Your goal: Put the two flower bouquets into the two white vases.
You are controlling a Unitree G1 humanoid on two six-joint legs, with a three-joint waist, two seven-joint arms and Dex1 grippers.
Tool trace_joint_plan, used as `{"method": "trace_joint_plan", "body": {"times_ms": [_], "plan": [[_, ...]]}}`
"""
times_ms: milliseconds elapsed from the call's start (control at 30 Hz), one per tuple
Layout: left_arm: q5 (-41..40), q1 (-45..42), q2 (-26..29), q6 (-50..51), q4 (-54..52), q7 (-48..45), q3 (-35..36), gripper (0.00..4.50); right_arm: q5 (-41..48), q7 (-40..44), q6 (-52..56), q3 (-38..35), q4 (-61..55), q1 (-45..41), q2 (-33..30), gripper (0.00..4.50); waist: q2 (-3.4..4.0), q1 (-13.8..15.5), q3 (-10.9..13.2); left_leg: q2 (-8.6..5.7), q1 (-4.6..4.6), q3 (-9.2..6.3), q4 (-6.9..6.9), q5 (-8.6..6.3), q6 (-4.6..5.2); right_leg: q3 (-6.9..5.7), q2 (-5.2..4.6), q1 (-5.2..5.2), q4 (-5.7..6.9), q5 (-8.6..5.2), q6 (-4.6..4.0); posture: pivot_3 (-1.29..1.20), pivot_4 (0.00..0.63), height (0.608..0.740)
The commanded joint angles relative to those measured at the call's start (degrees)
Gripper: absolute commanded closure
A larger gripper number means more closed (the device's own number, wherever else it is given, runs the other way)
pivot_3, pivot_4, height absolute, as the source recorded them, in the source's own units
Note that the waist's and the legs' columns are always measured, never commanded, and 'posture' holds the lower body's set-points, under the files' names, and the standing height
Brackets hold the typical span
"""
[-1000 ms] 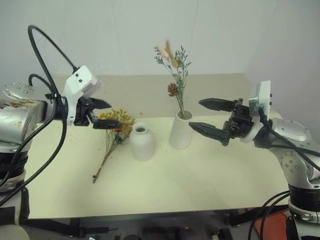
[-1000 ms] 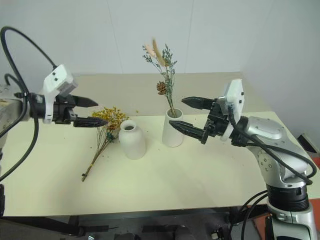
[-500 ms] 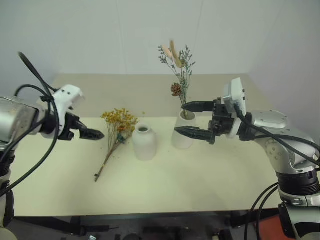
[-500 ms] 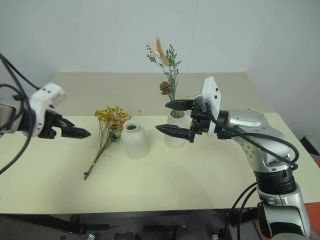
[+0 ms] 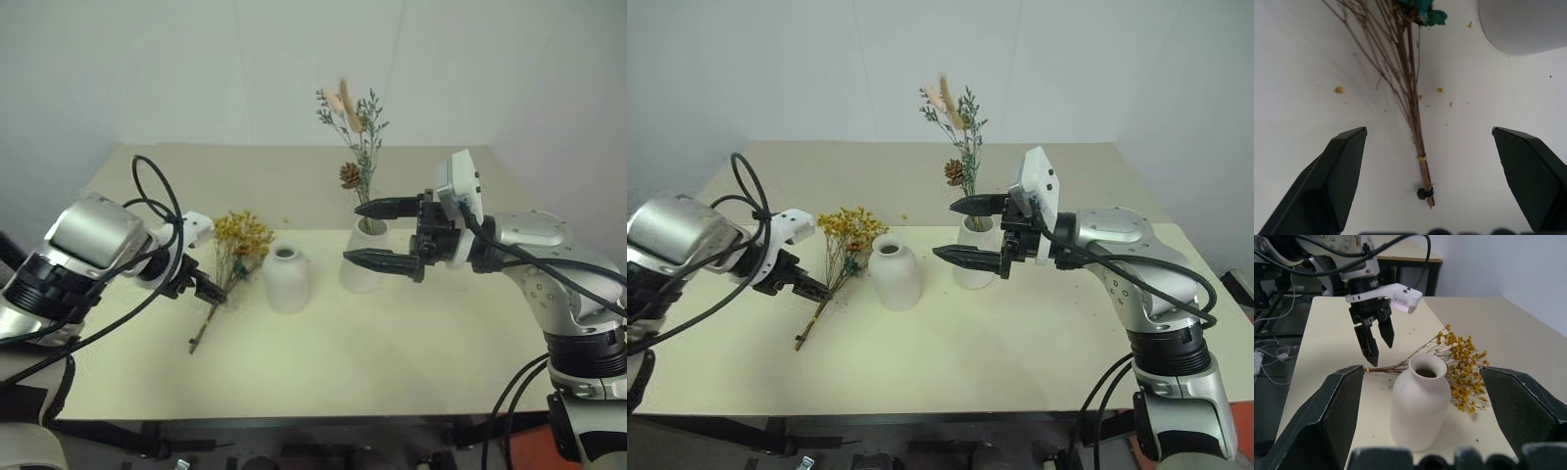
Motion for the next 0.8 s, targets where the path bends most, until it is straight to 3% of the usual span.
{"method": "trace_joint_plan", "body": {"times_ms": [33,433,533,800], "plan": [[2.76,-2.24,-1.98,-3.33,3.49,0.56,-2.58,0.00,1.74,-0.10,0.78,-3.10,-2.36,-1.10,-1.11,0.07,0.00,0.01,0.00,0.00,0.01,0.00,0.01,0.00,0.00,0.00,0.00,0.00,0.02,0.00,0.00,0.00,0.150,0.740],[7.99,-2.52,-10.26,-9.88,13.49,-0.61,-7.19,0.00,2.35,-1.25,3.26,-4.83,-4.66,0.09,-2.08,0.07,0.00,-0.05,0.00,-0.02,-0.07,-0.03,0.15,-0.01,0.01,-0.01,0.00,0.01,0.02,0.00,0.00,0.00,0.150,0.740],[8.70,-2.04,-10.96,-10.44,13.39,-1.11,-7.24,0.57,2.61,-1.85,3.53,-5.07,-5.23,0.41,-2.17,0.00,0.00,-0.03,0.00,-0.02,-0.05,-0.03,0.15,-0.02,0.04,-0.01,0.00,0.02,0.03,0.00,0.00,0.00,0.150,0.740],[10.28,-2.10,-10.39,-11.28,13.69,-2.31,-6.88,3.07,2.89,-3.02,3.63,-5.10,-5.74,0.81,-2.18,0.00,0.00,-0.06,0.00,-0.02,-0.08,-0.04,0.18,-0.02,0.04,-0.01,0.00,0.01,0.02,0.00,0.00,0.00,0.150,0.740]]}}
